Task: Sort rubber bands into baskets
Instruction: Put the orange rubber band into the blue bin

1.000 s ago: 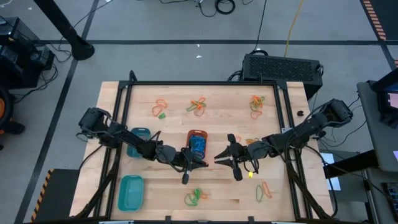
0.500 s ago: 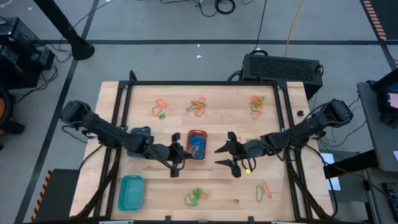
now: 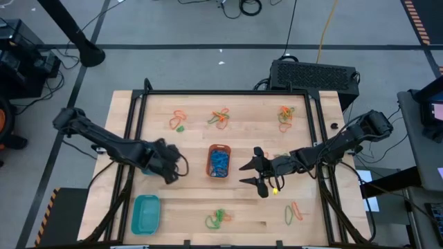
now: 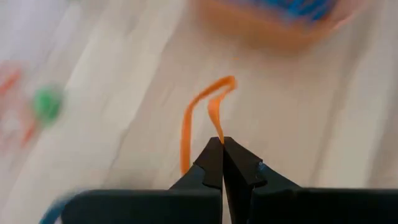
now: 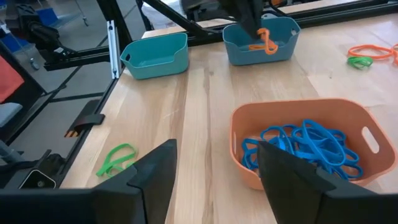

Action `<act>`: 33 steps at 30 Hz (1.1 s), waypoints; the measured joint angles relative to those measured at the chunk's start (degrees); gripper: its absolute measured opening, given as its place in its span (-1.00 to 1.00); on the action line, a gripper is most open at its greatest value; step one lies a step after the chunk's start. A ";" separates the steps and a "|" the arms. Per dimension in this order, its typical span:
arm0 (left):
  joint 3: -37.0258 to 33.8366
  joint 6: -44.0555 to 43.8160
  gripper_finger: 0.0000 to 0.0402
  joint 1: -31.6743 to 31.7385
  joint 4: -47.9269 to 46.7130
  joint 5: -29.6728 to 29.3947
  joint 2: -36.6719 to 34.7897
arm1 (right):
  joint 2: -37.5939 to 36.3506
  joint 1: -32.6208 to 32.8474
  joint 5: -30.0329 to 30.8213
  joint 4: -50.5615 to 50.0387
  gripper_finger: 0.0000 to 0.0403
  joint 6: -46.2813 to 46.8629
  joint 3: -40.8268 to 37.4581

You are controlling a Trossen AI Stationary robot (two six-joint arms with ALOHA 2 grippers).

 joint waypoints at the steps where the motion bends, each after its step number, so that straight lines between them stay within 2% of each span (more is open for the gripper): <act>1: 0.00 -2.91 -1.00 0.00 -3.66 0.00 -0.56 | 0.02 0.00 0.02 -0.02 0.05 0.02 0.00; 5: 0.00 -16.27 -1.00 0.02 -17.82 0.07 -2.04 | 0.00 0.00 0.02 -0.02 0.05 0.02 0.00; 9: -0.45 -24.22 -1.00 0.02 -24.51 1.52 -2.06 | 0.00 0.00 0.02 -0.04 0.05 0.02 0.00; 20: -5.01 -25.24 -0.98 0.07 -21.22 4.11 -2.00 | 0.00 0.00 0.02 -0.20 0.05 0.90 0.00; 33: -5.29 -25.60 -0.70 0.07 -21.16 5.68 -1.65 | 0.00 0.00 0.04 -0.22 0.05 0.90 0.00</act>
